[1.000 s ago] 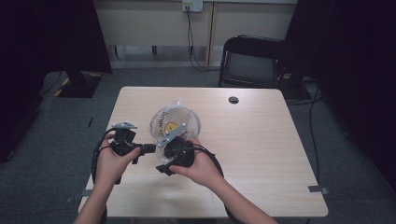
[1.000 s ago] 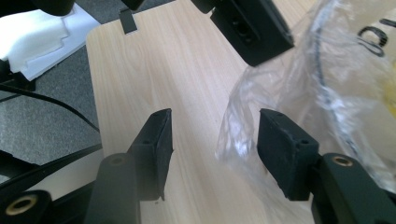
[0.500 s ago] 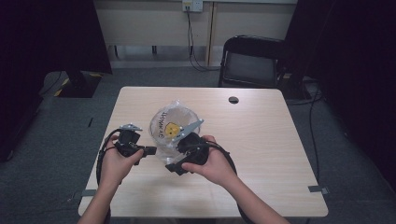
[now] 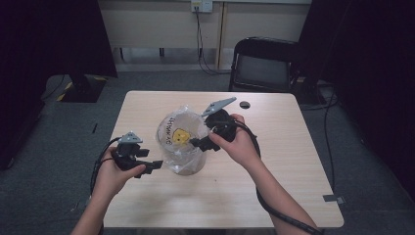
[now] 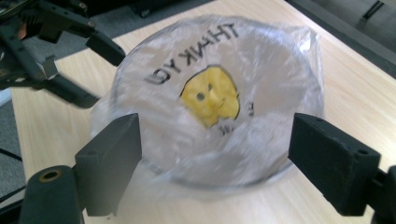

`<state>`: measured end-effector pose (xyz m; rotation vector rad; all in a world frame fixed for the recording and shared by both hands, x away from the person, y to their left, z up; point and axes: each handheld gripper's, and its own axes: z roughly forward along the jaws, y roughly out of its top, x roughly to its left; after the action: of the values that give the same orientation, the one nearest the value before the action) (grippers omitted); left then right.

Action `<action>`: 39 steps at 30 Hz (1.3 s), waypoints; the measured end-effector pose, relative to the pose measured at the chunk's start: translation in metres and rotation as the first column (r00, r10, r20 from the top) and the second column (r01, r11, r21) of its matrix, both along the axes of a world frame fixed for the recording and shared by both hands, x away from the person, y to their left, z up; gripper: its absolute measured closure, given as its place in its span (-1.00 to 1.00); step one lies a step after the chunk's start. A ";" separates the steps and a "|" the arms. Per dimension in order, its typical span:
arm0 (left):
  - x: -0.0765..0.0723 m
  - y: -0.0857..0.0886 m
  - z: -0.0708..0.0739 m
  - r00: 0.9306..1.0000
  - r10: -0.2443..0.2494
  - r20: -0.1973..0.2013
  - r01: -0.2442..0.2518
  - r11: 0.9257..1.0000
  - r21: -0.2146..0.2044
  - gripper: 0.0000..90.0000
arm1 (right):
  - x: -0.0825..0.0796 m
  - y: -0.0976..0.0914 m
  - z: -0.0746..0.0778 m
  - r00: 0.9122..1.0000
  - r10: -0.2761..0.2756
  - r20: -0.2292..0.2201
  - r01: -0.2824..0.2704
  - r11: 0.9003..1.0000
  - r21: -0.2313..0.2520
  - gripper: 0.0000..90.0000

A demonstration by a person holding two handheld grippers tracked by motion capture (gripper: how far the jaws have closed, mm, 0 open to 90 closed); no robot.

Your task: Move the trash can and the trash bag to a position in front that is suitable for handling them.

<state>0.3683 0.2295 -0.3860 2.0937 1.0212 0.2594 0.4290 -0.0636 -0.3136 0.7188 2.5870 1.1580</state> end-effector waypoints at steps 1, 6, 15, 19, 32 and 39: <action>0.000 0.001 0.000 1.000 -0.003 0.005 0.003 1.000 -0.007 -0.43 | 0.006 0.001 -0.002 1.000 -0.013 0.009 0.013 1.000 0.001 -0.63; -0.001 0.003 -0.002 1.000 -0.017 0.014 0.017 1.000 -0.015 -0.47 | 0.025 0.009 -0.008 0.999 -0.035 0.011 0.036 0.999 -0.022 -0.60; -0.001 0.001 -0.015 0.999 -0.032 0.005 0.032 0.999 -0.006 -0.47 | 0.037 0.024 -0.035 0.999 0.031 -0.008 -0.032 0.989 -0.142 -0.52; -0.001 0.001 -0.017 1.000 -0.027 0.011 0.027 1.000 -0.013 -0.47 | 0.036 0.020 -0.037 0.999 0.035 -0.022 -0.037 0.992 -0.120 -0.49; -0.002 -0.001 -0.022 0.999 -0.038 0.006 0.038 0.999 -0.027 -0.50 | 0.032 0.032 -0.039 0.997 0.075 -0.008 -0.075 0.981 -0.180 -0.56; -0.001 0.003 -0.026 1.000 -0.031 0.001 0.031 0.999 -0.029 -0.53 | 0.036 0.031 -0.032 0.997 0.073 -0.001 -0.073 0.986 -0.150 -0.59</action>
<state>0.3673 0.2324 -0.4121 2.0812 0.9863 0.2277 0.4654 -0.0328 -0.3461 0.5929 2.6820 0.9700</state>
